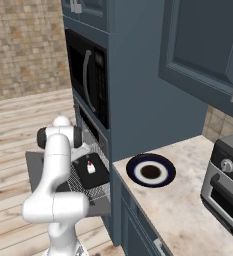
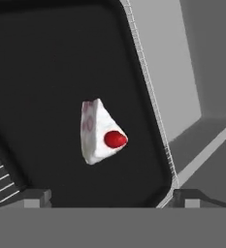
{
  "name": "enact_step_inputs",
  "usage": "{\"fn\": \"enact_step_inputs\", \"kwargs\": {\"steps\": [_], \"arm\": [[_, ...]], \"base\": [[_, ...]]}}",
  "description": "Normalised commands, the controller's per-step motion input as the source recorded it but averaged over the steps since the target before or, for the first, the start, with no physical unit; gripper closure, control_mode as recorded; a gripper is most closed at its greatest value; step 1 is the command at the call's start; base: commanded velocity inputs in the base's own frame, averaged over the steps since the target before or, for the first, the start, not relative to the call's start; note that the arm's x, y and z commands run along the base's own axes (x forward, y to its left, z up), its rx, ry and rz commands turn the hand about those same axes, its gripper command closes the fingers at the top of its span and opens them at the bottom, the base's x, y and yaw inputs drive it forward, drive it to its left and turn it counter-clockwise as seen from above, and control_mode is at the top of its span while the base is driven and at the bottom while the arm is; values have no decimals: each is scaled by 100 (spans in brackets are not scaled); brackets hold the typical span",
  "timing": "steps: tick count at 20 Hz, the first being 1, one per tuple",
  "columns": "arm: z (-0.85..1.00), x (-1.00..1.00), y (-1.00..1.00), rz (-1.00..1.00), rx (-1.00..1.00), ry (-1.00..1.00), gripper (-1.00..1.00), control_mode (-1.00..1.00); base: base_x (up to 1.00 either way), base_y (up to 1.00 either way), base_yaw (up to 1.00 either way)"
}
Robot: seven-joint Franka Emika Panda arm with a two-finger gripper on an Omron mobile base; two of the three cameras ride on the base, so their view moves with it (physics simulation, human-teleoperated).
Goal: Take the baked cake out of the oven and place it on the plate for cooling. Then close the oven door.
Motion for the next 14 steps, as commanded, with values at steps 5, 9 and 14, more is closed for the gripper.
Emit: {"fn": "enact_step_inputs", "kwargs": {"steps": [5, 9, 14], "arm": [[-40, 32, 0, -9, -1, -10, -100, -100], [-34, 16, -4, -5, 0, -1, -100, -100], [-26, 3, -21, -3, 1, 0, -100, -100]], "base": [[0, 0, 0], [0, 0, 0], [0, 0, 0]]}}
